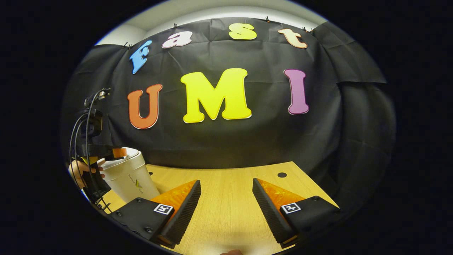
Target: Press the lid of the desktop garbage bin to open it, pick up the crumpled paper on the desktop and throw it into the bin, then pick up the pop can on the desktop and drop it into the bin, and finally close the garbage bin lid.
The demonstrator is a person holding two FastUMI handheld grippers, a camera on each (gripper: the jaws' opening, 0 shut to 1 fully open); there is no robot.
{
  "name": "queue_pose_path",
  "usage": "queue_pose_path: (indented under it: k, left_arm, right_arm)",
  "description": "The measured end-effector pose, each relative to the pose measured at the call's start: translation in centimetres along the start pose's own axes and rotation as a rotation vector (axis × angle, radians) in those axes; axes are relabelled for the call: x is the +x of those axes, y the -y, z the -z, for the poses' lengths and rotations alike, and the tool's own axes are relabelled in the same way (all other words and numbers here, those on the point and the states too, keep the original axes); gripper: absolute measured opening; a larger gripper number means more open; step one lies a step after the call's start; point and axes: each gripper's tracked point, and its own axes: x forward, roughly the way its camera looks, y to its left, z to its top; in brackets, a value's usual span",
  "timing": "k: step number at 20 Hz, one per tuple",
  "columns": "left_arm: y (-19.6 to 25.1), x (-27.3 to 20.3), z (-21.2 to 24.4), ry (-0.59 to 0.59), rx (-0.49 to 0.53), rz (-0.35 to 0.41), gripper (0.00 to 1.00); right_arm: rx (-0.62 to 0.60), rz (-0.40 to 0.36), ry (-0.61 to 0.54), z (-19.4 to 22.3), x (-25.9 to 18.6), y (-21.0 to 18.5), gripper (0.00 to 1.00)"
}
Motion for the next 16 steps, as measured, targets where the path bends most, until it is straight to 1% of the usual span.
queue_pose_path:
  k: [4, 5, 7, 9, 11, 14, 16]
  left_arm:
    - [0.1, 0.6, -0.1, -0.005, 0.023, -0.069, 0.99]
    - [0.3, 0.7, 0.4, -0.028, 0.037, -0.081, 0.99]
    - [0.5, 1.2, 0.3, -0.013, 0.051, -0.086, 1.00]
    - [0.6, 1.2, 0.5, 0.002, 0.059, -0.087, 1.00]
    - [0.7, 1.4, 0.3, 0.026, 0.094, -0.092, 1.00]
    - [0.8, 1.5, 0.3, 0.028, 0.109, -0.099, 0.99]
    - [1.1, 1.5, -0.3, 0.031, 0.124, -0.090, 0.99]
  right_arm:
    - [0.008, -0.085, -0.019, 0.1, 0.8, -0.7, 0.95]
    - [0.017, -0.104, -0.021, 0.2, 1.0, -0.7, 0.95]
    - [0.031, -0.130, -0.011, -0.1, 1.3, -0.8, 0.95]
    - [0.043, -0.137, 0.010, -0.6, 1.4, -0.5, 0.95]
    - [0.066, -0.150, 0.007, -0.4, 1.5, -0.3, 0.94]
    - [0.074, -0.143, 0.011, -0.5, 1.5, 0.2, 0.94]
    - [0.069, -0.146, 0.018, -0.7, 1.2, 0.1, 0.95]
